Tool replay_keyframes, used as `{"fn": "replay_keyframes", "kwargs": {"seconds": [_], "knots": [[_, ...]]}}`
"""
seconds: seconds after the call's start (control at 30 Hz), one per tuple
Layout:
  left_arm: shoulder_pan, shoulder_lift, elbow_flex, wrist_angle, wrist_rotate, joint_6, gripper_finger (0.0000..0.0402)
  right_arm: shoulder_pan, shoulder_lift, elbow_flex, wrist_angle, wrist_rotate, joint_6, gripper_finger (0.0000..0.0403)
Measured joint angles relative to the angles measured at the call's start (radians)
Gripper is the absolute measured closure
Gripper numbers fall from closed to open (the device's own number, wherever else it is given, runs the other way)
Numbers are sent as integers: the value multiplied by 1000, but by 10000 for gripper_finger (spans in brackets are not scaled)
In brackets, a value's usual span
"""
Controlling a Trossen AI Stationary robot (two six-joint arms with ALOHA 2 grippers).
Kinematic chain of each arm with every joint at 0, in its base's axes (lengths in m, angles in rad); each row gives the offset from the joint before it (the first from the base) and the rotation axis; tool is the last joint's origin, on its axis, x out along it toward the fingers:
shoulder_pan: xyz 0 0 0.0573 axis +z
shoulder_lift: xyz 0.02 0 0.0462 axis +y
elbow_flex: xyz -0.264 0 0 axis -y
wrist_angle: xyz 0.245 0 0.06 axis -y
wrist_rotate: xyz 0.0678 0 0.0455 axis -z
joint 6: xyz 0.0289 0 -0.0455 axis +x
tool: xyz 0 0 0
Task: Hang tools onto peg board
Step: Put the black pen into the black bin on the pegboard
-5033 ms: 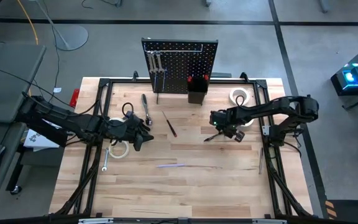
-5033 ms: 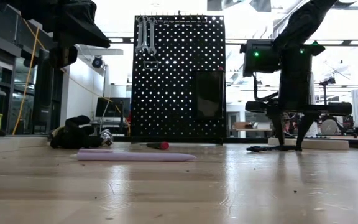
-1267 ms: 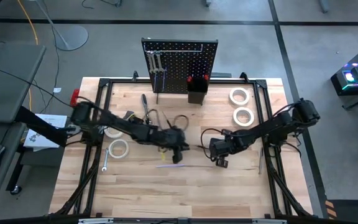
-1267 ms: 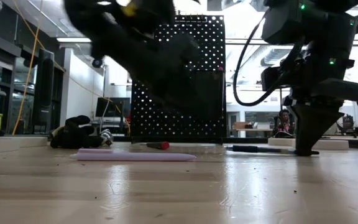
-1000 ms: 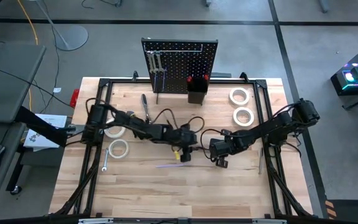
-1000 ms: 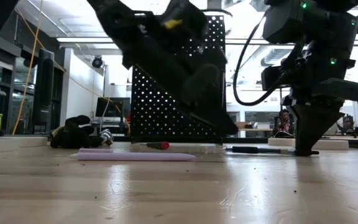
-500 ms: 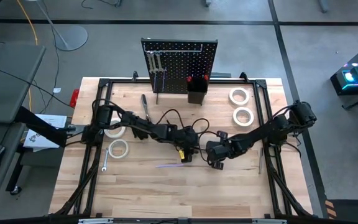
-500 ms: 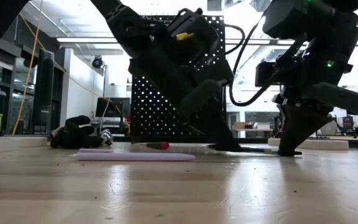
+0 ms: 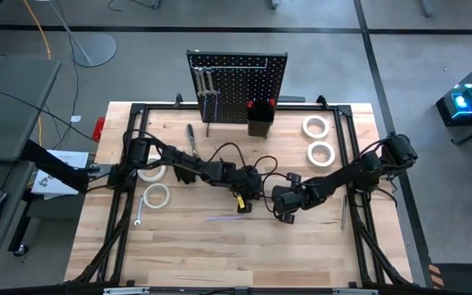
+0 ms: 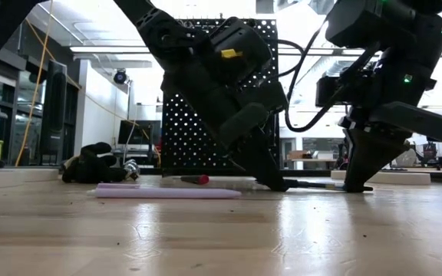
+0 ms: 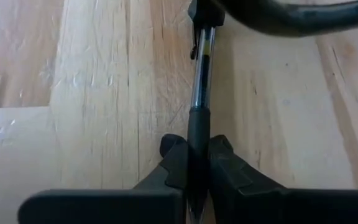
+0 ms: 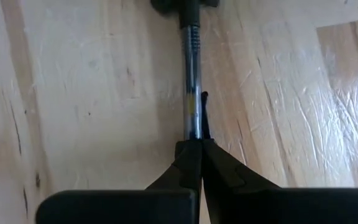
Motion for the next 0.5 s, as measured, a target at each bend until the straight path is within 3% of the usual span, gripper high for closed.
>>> {"fn": "replay_keyframes", "kwargs": {"seconds": [0.5], "knots": [[0,-92,-15,-91,-28,-94,380,7,-219,135,-309,68,80,403]]}}
